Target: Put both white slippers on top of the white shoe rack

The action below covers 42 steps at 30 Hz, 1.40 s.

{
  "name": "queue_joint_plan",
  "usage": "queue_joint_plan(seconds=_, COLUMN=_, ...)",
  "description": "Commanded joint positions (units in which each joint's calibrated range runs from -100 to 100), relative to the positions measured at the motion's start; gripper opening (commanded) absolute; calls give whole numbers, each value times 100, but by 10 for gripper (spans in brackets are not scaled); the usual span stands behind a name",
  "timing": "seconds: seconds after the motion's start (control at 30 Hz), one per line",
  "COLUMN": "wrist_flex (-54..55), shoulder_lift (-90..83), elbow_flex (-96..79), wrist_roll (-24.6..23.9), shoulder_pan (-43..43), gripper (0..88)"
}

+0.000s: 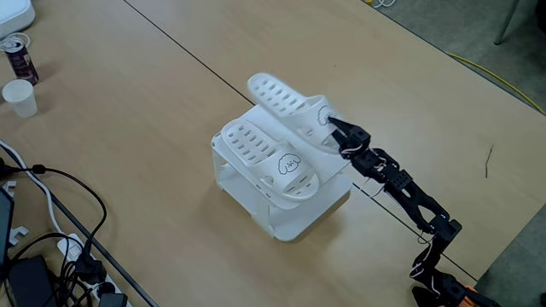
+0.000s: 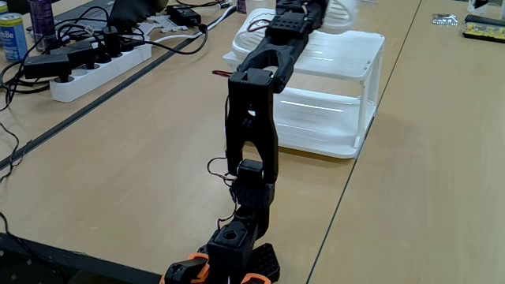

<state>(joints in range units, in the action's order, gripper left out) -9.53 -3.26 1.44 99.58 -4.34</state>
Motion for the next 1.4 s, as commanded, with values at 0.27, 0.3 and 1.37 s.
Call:
queue_joint_plan(seconds=0.27, wrist_flex=30, shoulder_lift=-680, elbow_flex=-40, wrist_roll=42, shoulder_pan=15, gripper=7)
queue_joint_plan(seconds=0.3, wrist_flex=30, shoulder_lift=-663, elbow_flex=-40, wrist_roll=42, shoulder_pan=64, gripper=7)
queue_joint_plan(seconds=1.37, wrist_flex=64, shoulder_lift=-697, elbow_flex=-843, wrist_roll=42, shoulder_pan=418, gripper=159)
